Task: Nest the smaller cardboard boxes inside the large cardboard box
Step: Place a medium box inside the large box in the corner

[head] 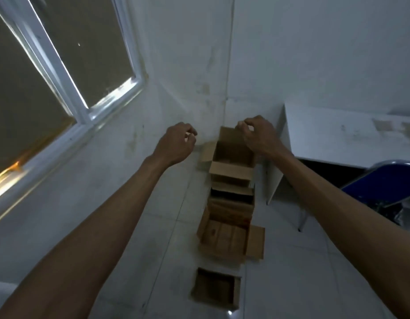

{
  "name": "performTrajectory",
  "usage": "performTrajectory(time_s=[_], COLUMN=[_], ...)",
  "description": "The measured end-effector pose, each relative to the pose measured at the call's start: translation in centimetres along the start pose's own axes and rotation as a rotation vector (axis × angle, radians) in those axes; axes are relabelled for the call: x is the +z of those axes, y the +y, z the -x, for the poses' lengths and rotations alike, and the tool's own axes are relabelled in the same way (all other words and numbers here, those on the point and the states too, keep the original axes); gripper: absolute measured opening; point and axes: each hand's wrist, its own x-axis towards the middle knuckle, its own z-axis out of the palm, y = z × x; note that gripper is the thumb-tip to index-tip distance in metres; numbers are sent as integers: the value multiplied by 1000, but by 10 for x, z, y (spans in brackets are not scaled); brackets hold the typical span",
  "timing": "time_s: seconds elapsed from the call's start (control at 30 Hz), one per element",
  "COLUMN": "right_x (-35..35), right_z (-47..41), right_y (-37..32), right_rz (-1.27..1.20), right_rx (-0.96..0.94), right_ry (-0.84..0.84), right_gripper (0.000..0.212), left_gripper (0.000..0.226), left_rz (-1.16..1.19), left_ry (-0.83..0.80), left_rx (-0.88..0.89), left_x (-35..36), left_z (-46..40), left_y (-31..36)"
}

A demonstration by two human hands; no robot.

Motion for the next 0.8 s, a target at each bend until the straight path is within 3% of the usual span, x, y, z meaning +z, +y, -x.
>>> performTrajectory(time_s=[0.27, 0.63, 0.8], right_x=[-21, -32, -14], right_z=[-24, -81, -99], right_y=[-9, 34, 56], right_rz=[15, 20, -10], right_rx=[-35, -18, -7], right_ry=[76, 74, 76], right_gripper=[42, 43, 42], left_gripper=[25, 32, 25], left_rz=[-213, -22, 95], left_ry=[136, 72, 109], left_rx=[164, 136, 105], left_x=[-38, 2, 33], left_z=[-22, -72, -90], left_y=[17, 9, 2])
